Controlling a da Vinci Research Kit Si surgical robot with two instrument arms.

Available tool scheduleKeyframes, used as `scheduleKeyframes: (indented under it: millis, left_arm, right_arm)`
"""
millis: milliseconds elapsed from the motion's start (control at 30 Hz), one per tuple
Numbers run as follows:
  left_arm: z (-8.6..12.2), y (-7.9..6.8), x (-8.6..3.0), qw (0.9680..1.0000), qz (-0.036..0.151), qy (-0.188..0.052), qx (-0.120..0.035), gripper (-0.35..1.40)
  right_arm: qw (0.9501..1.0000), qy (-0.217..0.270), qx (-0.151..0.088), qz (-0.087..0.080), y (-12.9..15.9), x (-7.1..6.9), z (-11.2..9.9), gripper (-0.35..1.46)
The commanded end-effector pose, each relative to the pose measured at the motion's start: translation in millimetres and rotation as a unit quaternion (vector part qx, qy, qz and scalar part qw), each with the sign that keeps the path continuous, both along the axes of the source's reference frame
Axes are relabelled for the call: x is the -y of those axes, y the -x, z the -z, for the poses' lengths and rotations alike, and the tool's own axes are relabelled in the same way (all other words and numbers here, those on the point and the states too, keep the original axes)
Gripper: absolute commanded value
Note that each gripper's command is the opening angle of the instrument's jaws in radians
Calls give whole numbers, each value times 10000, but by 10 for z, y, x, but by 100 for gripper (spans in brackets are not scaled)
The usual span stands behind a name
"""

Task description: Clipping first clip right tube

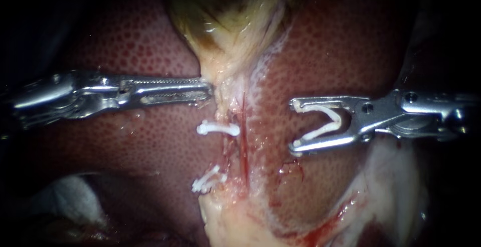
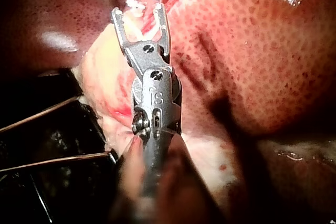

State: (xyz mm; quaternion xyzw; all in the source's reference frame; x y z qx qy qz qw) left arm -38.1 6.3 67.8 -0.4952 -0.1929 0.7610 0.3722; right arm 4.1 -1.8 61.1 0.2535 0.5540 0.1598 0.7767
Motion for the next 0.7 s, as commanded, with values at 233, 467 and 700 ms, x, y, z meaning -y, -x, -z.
scheduleKeyframes:
  millis: [233,467,700]
  left_arm:
    - [15,-23,-8,10000,5,-55,16,-35]
    - [51,-62,-31,9994,302,-29,139,-35]
    - [99,-86,-48,9967,600,168,524,-35]
  right_arm:
    - [10000,2,0,0,0,0,-1,50]
    - [10000,5,3,-2,0,-1,-3,50]
    - [10000,6,4,-4,-1,-1,-4,50]
